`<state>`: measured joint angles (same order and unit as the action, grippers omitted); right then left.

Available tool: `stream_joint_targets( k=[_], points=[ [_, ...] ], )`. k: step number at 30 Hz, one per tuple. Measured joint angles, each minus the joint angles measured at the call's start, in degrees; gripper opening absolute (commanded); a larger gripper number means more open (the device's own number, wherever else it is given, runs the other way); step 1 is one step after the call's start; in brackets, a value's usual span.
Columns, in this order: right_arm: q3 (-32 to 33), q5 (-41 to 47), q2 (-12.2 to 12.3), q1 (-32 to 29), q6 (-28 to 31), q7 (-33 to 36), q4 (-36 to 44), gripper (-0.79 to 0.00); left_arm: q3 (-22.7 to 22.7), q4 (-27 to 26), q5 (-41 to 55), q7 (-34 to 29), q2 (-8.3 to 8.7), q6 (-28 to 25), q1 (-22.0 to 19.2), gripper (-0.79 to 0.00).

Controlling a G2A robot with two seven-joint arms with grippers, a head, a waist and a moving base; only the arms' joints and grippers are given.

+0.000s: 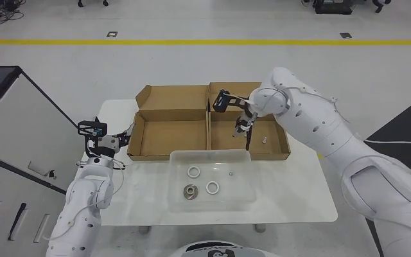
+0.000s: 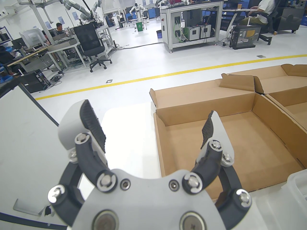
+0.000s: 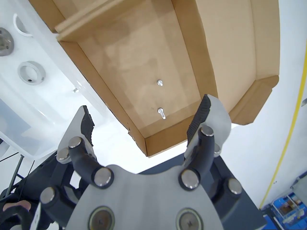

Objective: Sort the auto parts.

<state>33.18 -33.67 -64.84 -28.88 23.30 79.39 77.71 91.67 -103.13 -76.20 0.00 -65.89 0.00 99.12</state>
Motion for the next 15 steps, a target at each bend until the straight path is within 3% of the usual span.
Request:
stream_joint_targets(
  k=[6,15],
  points=[
    [1.20,1.99,2.48,-1.96,-1.39,3.00,12.30,0.000,0.00,0.00,0.00,0.00,0.00,0.00,0.00,0.000],
    [-7.37,9.15,7.06,0.49,-3.76,5.36,24.75,0.000,0.00,0.00,0.00,0.00,0.00,0.00,0.00,0.000]
  ],
)
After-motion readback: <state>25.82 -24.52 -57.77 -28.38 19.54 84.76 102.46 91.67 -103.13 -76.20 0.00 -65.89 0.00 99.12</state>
